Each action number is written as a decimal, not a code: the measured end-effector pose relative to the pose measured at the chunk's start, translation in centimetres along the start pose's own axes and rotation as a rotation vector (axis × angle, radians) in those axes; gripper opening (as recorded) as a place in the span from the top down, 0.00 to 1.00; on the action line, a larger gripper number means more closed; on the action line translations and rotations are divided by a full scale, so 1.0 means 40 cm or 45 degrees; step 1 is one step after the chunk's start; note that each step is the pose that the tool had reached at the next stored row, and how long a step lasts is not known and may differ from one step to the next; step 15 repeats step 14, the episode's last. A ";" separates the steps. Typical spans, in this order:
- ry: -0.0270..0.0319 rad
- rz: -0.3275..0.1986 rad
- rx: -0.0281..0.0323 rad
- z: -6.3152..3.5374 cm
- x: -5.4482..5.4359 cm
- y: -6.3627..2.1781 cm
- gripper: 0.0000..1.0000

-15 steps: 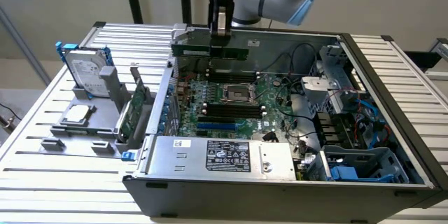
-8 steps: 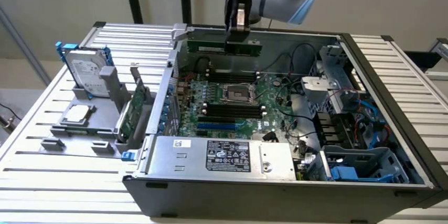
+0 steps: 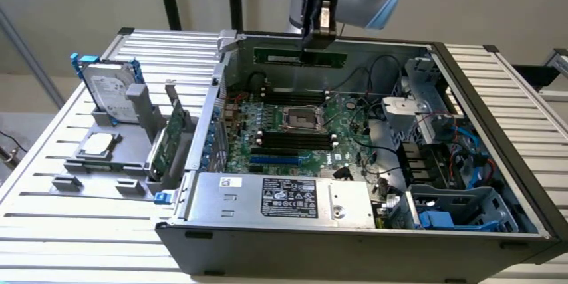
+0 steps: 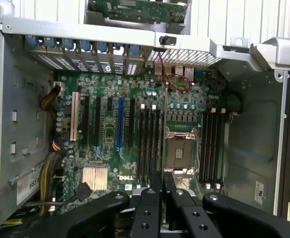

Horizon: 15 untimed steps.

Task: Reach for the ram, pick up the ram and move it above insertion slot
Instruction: 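Pick up the ram and move it above insertion slot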

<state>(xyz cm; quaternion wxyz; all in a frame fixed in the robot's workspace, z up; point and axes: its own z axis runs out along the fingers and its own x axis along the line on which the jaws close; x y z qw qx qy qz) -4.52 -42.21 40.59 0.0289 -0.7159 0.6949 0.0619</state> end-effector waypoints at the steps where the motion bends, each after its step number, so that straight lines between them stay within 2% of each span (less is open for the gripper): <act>1: 0.0016 0.000 0.0013 0.000 -0.002 -0.003 0.86; 5: 0.0061 0.001 0.0046 0.000 -0.004 -0.007 0.86; 15: 0.0063 0.002 0.0048 0.000 -0.004 -0.007 0.86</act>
